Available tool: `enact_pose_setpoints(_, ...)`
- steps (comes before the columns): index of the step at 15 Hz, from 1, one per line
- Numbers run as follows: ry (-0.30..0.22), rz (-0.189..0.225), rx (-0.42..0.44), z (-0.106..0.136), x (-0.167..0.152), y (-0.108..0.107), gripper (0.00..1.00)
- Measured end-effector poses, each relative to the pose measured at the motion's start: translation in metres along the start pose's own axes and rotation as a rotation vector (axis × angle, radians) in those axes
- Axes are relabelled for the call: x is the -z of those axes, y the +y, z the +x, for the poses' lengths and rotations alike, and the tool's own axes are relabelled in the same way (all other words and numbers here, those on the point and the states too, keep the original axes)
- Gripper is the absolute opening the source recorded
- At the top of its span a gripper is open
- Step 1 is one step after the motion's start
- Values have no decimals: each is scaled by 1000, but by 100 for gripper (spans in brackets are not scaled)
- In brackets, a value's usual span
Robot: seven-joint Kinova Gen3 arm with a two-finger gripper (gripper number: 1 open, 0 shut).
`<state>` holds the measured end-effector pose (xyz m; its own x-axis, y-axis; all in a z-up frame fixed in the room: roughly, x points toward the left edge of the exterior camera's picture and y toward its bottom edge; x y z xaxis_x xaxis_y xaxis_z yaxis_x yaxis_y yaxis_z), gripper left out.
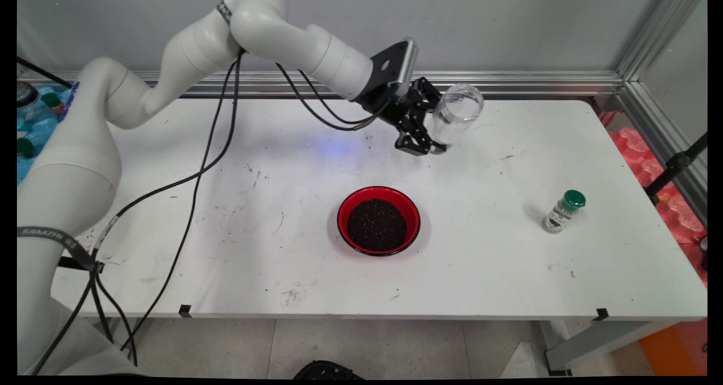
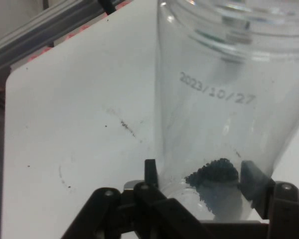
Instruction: Pour the black seasoning powder in the red bowl
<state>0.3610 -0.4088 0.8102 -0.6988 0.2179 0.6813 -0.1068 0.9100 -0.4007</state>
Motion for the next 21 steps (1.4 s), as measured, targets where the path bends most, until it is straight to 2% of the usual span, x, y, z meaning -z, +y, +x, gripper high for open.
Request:
enact_pose_setpoints(11, 32, -38, 181, 1, -43, -12, 0)
enact_pose_setpoints(21, 47, -52, 294, 3, -85, -19, 0)
